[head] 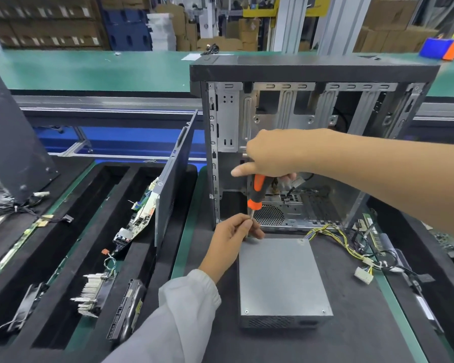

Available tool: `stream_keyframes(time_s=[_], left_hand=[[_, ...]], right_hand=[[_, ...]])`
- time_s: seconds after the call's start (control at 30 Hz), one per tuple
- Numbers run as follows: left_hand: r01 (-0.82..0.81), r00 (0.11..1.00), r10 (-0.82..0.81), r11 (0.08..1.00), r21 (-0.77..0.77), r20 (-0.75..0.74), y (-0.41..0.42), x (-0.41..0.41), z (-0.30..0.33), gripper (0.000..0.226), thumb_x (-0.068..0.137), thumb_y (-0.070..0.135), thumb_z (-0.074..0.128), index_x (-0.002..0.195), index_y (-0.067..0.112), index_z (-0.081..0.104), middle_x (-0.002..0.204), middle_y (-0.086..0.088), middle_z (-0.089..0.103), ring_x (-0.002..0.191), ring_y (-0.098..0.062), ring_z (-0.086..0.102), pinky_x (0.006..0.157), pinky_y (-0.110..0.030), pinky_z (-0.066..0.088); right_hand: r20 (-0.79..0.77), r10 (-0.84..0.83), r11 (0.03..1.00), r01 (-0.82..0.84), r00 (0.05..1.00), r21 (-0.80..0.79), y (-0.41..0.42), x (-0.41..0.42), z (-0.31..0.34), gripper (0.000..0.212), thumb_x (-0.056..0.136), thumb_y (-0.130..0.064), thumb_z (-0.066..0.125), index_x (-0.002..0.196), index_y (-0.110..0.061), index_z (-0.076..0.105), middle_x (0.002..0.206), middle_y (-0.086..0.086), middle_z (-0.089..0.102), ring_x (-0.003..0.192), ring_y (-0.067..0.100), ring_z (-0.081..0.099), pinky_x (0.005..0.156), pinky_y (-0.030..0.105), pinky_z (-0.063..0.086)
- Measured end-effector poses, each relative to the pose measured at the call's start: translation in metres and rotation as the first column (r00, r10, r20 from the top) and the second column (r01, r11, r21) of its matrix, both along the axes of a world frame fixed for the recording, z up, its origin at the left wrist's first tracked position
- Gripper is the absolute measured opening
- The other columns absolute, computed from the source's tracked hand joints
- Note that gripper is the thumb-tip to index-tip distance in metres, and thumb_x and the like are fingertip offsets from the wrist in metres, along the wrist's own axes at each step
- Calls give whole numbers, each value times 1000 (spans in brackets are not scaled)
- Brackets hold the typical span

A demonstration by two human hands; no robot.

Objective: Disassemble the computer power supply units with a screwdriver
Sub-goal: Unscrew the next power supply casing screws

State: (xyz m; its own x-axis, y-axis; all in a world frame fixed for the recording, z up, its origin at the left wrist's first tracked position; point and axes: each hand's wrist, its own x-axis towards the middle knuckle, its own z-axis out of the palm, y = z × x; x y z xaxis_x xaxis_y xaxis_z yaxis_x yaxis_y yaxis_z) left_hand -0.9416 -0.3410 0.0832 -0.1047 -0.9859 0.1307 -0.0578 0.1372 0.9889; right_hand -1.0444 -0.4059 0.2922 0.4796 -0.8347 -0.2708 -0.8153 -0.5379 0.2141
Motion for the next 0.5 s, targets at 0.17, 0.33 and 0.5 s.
stream_keyframes(time_s=[0.17, 0.33, 0.5], left_hand=[[48, 998, -48, 999, 6, 33, -3, 7, 4, 23, 103, 12, 43, 107, 15, 65, 91, -4, 74, 92, -20, 70, 88, -36, 53], [58, 998, -59, 998, 17, 38, -4, 10, 9, 22, 103, 10, 45, 99, 12, 66, 86, -7, 74, 84, -24, 67, 75, -25, 51], [88, 995, -89, 996, 23, 39, -5, 13, 9, 20, 102, 8, 46, 98, 11, 65, 88, -6, 75, 88, -28, 67, 77, -32, 53]], right_hand=[[-78, 253, 964, -245, 964, 100, -4, -6, 5, 19, 95, -27, 54, 109, -15, 57, 101, 2, 58, 92, 23, 59, 68, 28, 48], [-5, 260, 951, -255, 965, 176, -3, -7, 9, 46, 80, -31, 74, 120, -30, 51, 97, -7, 38, 95, 20, 50, 66, 27, 40], [120, -74, 989, 57, 990, 134, 1, -6, 4, 81, 74, -84, 35, 82, -7, 61, 49, -1, 65, 46, 19, 67, 48, 24, 47]])
